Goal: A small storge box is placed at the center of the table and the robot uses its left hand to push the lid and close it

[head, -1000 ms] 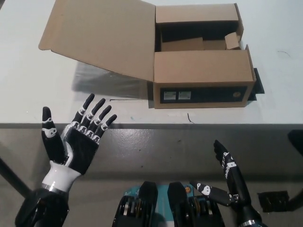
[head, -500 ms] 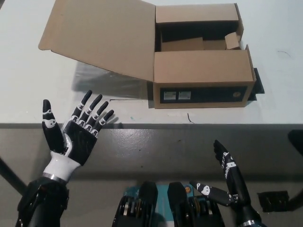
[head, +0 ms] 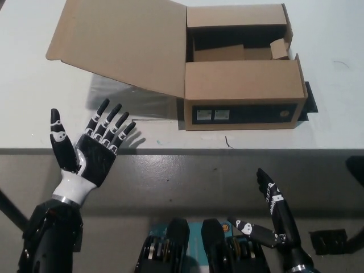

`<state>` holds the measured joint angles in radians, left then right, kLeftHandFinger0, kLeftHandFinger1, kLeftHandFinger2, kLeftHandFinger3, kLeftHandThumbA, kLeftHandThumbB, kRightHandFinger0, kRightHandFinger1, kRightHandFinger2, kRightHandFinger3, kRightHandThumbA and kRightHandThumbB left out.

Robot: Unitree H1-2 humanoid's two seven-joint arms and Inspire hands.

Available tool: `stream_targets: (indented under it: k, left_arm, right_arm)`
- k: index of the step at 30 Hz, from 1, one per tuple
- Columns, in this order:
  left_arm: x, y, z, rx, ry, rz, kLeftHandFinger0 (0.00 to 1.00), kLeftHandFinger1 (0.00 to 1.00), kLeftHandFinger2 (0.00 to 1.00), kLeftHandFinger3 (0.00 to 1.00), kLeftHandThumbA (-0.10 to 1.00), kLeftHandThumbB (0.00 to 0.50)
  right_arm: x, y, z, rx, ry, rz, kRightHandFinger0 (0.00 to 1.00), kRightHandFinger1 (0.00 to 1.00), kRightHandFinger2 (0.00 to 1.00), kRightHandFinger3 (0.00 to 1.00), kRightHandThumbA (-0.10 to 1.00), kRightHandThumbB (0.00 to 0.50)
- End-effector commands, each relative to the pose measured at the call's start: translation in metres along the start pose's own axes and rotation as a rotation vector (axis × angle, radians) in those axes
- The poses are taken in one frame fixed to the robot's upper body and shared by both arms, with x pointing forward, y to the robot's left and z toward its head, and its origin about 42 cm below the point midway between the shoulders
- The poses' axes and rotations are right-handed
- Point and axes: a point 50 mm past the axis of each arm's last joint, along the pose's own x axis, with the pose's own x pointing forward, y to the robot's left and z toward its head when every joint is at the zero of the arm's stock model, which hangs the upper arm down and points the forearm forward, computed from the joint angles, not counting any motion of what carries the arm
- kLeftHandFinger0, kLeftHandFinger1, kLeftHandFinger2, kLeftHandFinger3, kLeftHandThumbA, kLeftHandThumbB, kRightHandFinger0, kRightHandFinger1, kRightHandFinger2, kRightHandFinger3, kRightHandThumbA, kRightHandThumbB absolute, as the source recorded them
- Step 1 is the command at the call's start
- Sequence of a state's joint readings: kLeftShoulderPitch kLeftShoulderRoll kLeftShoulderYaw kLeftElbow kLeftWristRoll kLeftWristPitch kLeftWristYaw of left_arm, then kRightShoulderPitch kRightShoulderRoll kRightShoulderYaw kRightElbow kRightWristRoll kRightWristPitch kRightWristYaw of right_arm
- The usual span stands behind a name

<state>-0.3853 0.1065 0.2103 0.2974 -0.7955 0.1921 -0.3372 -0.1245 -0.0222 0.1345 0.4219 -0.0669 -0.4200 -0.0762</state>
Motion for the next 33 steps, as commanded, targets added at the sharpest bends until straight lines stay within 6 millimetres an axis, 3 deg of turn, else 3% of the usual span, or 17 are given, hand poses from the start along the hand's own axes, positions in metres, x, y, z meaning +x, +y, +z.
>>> stream_targets:
  k: [1,16,23,25,33]
  left_arm:
    - [0.021,-0.014,0.013,0.005,-0.025,-0.064,1.00,1.00,1.00,1.00,1.00,0.335]
    - [0.067,-0.030,0.018,-0.034,0.003,-0.085,1.00,1.00,1.00,1.00,1.00,0.348]
    - [0.099,-0.035,0.018,-0.019,0.031,-0.092,1.00,1.00,1.00,1.00,1.00,0.364]
    - [0.106,-0.041,0.021,-0.013,0.032,-0.090,1.00,1.00,1.00,1.00,1.00,0.365]
    - [0.138,-0.100,0.044,0.116,0.002,-0.207,1.00,1.00,1.00,1.00,1.00,0.387]
  right_arm:
    - [0.012,0.004,0.018,0.001,-0.104,-0.003,1.00,1.00,1.00,1.00,1.00,0.337]
    - [0.017,0.005,0.018,0.011,-0.104,0.003,1.00,1.00,1.00,1.00,1.00,0.346]
    - [0.017,0.006,0.019,0.008,-0.106,0.003,1.00,1.00,1.00,1.00,1.00,0.348]
    - [0.017,0.007,0.019,0.013,-0.108,0.003,1.00,1.00,1.00,1.00,1.00,0.345]
    - [0.019,0.007,0.019,0.008,-0.107,0.007,1.00,1.00,1.00,1.00,1.00,0.352]
